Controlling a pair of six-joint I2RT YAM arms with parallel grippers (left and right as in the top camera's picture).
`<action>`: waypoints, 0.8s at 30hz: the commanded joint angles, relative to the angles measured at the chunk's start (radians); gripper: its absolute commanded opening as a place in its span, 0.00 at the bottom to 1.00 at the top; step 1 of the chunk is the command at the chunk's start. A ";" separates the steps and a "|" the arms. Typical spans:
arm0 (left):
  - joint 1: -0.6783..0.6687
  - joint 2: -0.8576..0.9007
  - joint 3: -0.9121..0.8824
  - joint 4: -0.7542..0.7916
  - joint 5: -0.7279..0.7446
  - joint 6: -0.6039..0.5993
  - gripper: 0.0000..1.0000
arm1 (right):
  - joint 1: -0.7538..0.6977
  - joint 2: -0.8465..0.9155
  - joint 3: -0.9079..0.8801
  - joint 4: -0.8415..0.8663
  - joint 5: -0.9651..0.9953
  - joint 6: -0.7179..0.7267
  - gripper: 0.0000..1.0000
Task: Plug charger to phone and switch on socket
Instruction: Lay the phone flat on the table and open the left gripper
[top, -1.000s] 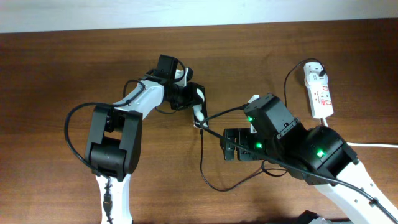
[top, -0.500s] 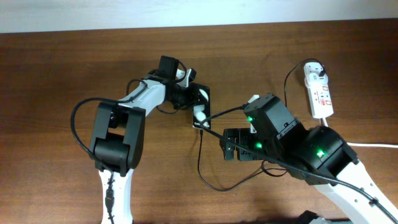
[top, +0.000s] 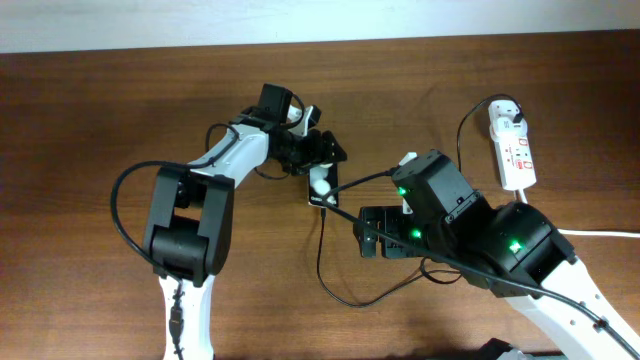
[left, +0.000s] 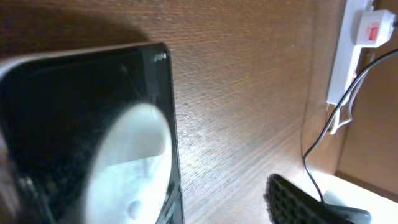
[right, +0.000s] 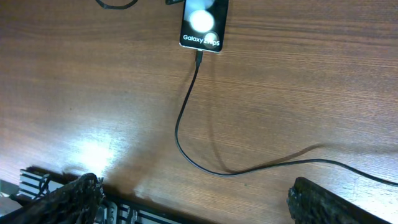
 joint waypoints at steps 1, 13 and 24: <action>0.009 0.084 -0.056 -0.051 -0.183 0.010 1.00 | -0.002 -0.014 0.013 0.003 0.016 0.000 0.99; 0.009 0.084 -0.056 -0.083 -0.274 0.010 0.99 | -0.002 -0.014 0.013 0.003 0.016 0.000 0.99; 0.009 0.084 -0.055 -0.127 -0.425 0.025 0.99 | -0.002 -0.014 0.013 0.003 0.016 0.000 0.98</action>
